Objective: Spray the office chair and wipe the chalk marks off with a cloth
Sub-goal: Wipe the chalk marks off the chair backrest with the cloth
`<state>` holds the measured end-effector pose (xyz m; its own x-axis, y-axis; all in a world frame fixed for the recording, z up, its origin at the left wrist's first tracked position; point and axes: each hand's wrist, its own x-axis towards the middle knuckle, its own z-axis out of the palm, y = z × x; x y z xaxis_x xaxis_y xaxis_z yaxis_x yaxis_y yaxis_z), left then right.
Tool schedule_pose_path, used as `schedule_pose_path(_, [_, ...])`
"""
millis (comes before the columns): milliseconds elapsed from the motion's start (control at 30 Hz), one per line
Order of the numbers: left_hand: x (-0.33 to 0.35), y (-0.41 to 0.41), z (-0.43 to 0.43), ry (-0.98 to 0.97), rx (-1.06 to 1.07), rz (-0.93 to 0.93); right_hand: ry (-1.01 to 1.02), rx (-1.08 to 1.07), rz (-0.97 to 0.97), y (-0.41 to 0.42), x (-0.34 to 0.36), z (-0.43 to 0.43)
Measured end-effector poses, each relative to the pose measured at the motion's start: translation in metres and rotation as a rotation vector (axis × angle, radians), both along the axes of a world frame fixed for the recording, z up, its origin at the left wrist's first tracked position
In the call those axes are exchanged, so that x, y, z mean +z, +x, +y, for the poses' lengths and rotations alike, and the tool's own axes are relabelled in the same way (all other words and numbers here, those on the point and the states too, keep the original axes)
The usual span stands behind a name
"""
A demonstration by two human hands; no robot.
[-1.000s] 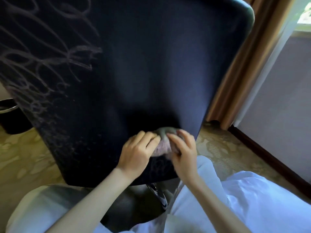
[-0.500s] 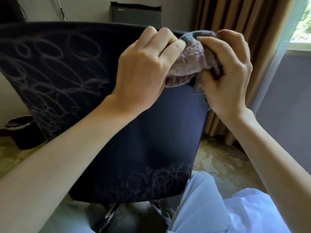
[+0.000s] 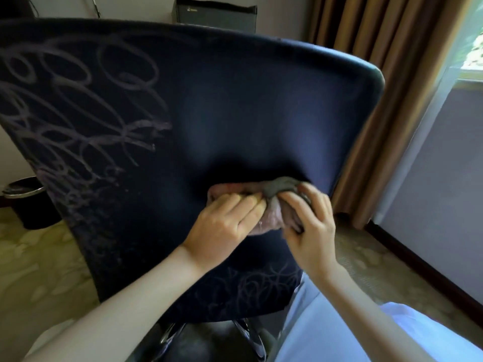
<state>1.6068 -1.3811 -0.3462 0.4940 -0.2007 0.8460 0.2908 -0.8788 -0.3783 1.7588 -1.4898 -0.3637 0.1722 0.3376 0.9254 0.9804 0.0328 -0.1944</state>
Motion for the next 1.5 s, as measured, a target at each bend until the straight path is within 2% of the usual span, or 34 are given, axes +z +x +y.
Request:
schedule_pose_path(200, [-0.083, -0.006, 0.007, -0.078, -0.001, 0.123, -0.15, -0.006, 0.072, -0.005, -0.087, 0.002])
schedule_pose_path(300, [-0.12, -0.01, 0.006, -0.13, 0.007, 0.212, -0.292, -0.021, 0.121, -0.009, -0.13, -0.001])
schedule_pose_path(367, [-0.131, -0.012, 0.001, -0.189, 0.021, 0.287, -0.41, -0.027, 0.148, -0.015, -0.144, -0.004])
schedule_pose_path(433, [-0.126, -0.016, -0.004, -0.249, 0.018, 0.337, -0.435, -0.028, 0.16, -0.019, -0.142, -0.005])
schedule_pose_path(533, [-0.092, -0.026, -0.007, -0.277, 0.01, 0.303, -0.338, -0.016, 0.157, -0.03, -0.112, -0.005])
schedule_pose_path(633, [-0.038, -0.048, -0.005, -0.243, 0.018, 0.196, -0.209, 0.045, 0.085, -0.045, -0.052, 0.001])
schedule_pose_path(833, [0.12, -0.097, 0.004, -0.028, 0.151, -0.129, 0.067, 0.117, -0.144, -0.083, 0.117, 0.021])
schedule_pose_path(967, [0.183, -0.122, 0.009, 0.056, 0.205, -0.229, 0.189, 0.129, -0.225, -0.109, 0.181, 0.031])
schedule_pose_path(1167, [0.186, -0.127, 0.023, -0.015, 0.211, -0.23, 0.189, 0.056, -0.3, -0.119, 0.195, 0.045])
schedule_pose_path(1333, [0.155, -0.121, 0.033, -0.047, 0.158, -0.265, 0.206, 0.053, -0.372, -0.11, 0.171, 0.053])
schedule_pose_path(1500, [0.101, -0.11, 0.045, -0.112, 0.127, -0.216, 0.103, 0.061, -0.404, -0.092, 0.12, 0.059])
